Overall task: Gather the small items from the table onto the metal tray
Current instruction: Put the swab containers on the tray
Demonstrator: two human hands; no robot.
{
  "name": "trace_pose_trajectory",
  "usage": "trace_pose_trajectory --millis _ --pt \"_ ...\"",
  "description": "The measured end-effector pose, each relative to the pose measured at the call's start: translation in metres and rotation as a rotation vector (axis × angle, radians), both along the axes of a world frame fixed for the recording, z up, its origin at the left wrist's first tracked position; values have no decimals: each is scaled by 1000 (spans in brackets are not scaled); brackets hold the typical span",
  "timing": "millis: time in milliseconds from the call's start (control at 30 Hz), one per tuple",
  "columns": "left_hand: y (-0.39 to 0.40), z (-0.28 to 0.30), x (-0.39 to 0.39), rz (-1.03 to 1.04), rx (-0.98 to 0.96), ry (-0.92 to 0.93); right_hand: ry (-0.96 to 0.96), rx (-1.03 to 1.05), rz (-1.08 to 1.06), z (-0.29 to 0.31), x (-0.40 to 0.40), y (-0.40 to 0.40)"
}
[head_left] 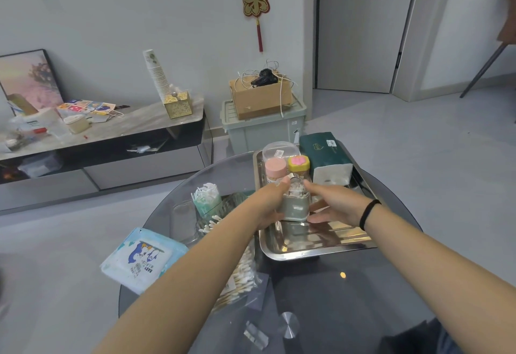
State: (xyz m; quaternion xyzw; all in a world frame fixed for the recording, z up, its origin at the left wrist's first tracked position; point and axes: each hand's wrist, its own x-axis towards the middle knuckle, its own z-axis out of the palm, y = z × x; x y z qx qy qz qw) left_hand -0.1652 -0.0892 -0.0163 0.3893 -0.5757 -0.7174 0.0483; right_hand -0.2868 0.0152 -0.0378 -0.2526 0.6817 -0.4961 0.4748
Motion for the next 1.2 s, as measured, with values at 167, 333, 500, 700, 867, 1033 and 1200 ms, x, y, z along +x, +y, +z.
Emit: trace_pose_trajectory --millis 167,333,500,700,867,1033,1200 --pt "-1 0 -4 203 8 20 121 -28 -31 -7 8 -9" --pt "2 0 -10 304 -74 -23 76 -81 -154 -14 13 -22" --pt "3 0 -11 293 -344 -101 36 -96 -150 -16 15 -24" --pt "5 4 -5 282 -475 -126 102 -104 -134 -10 23 -20" --pt "12 11 16 255 -595 -94 577 -87 -233 -5 39 -11" --pt "7 15 62 171 -1053 -254 697 -209 -293 2 69 1" --pt "-3 6 109 55 -1140 -680 623 -254 -19 8 95 -1"
